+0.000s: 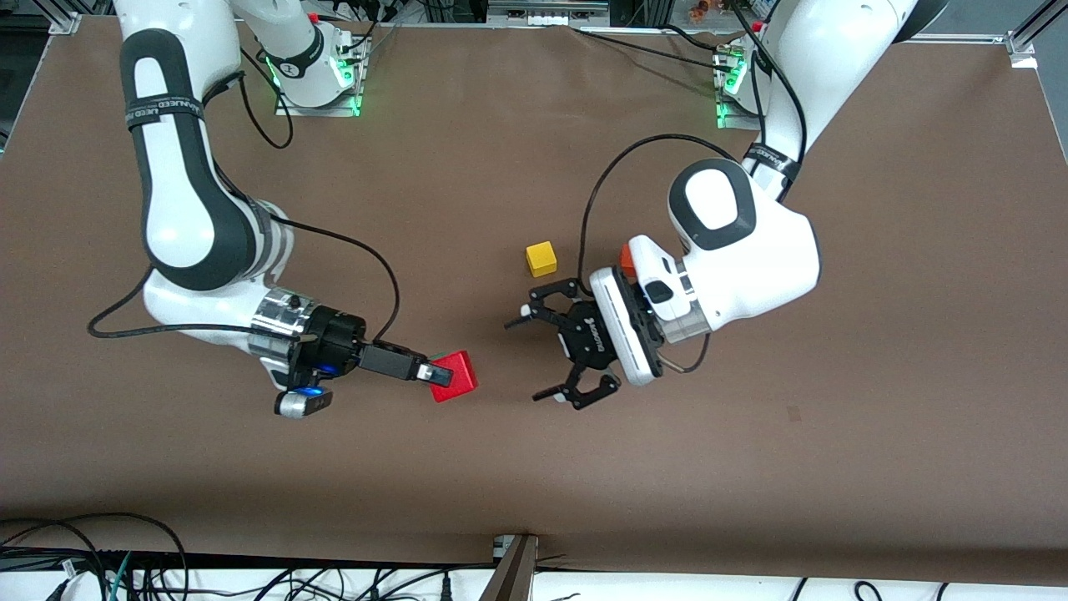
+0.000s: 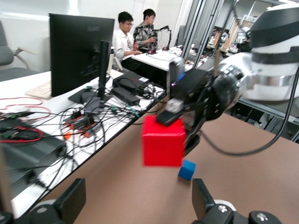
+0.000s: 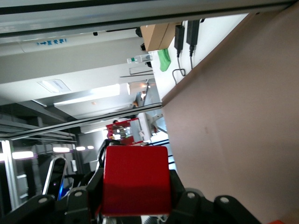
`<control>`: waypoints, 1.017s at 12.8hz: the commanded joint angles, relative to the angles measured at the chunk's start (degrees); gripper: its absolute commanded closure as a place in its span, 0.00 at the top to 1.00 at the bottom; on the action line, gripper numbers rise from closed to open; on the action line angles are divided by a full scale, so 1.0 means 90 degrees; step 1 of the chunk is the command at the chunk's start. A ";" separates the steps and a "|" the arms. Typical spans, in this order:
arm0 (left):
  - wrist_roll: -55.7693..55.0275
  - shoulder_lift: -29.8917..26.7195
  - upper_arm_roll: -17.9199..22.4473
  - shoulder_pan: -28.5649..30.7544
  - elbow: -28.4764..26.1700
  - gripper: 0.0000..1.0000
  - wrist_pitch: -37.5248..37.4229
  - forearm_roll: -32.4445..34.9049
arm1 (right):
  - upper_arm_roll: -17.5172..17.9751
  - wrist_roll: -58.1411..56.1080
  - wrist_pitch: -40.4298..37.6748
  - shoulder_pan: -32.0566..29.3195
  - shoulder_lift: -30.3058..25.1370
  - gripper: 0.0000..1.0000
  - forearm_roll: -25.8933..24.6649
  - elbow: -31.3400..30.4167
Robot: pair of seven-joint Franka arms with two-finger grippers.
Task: Pass red block to right arm, stack on blue
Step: 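Pull the red cube away with the right gripper while the left gripper opens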
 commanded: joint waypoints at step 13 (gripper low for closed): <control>-0.4350 -0.0689 0.2557 -0.0002 -0.0341 1.00 -0.3657 0.4289 | -0.1692 -0.1811 -0.0525 -0.0057 -0.1143 0.00 -0.5504 -0.1413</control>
